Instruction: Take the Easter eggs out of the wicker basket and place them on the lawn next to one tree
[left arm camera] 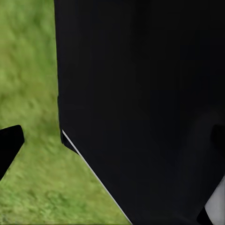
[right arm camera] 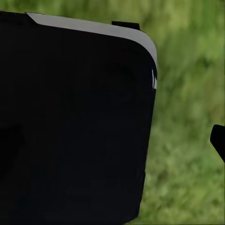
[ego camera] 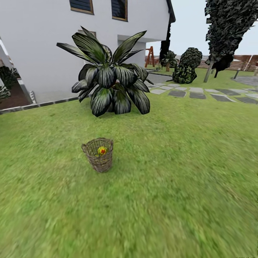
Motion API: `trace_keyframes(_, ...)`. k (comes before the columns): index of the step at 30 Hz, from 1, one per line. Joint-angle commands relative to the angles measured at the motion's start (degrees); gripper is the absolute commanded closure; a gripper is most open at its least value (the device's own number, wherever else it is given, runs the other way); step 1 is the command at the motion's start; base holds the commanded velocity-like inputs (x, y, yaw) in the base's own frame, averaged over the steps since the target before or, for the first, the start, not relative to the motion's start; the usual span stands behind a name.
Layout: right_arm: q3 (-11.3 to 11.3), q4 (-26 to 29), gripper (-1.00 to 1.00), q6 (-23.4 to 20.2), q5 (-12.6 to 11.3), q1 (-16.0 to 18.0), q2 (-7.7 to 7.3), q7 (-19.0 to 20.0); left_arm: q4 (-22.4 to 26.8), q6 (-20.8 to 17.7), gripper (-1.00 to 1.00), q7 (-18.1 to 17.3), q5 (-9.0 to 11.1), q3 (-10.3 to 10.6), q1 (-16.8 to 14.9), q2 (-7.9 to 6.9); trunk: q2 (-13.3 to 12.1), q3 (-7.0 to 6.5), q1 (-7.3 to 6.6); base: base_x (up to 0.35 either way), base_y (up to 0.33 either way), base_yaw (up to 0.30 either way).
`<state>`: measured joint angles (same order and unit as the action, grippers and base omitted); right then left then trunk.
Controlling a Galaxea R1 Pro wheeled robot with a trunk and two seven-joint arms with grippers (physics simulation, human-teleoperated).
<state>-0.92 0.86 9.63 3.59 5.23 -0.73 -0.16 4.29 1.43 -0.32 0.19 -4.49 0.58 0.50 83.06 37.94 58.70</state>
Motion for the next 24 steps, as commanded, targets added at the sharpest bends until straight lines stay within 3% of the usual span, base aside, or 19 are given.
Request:
trace_keyframes(1,0.0,-0.1,-1.0,0.2,0.4,0.0,0.01,0.0,0.1,0.0,-1.0,0.0,0.0,-0.4,0.0,0.03,0.0,0.04,0.03,0.299,0.211,-0.285)
trace_keyframes(5,0.0,-0.1,-1.0,0.2,0.4,0.0,0.04,0.0,0.1,0.1,-1.0,0.0,0.0,-0.4,0.0,0.03,0.0,0.04,0.03,0.299,0.211,-0.179)
trace_keyframes(13,0.0,-0.1,-1.0,0.2,0.4,0.0,0.18,0.0,0.1,0.1,-1.0,0.0,0.0,-0.4,0.0,0.03,0.0,0.04,0.03,0.299,0.211,-0.015)
trace_keyframes(24,0.0,-0.1,-1.0,0.2,0.5,0.0,0.29,0.0,0.1,0.0,-1.0,0.0,0.0,-0.4,0.0,0.03,0.0,0.04,0.03,0.299,0.211,0.244)
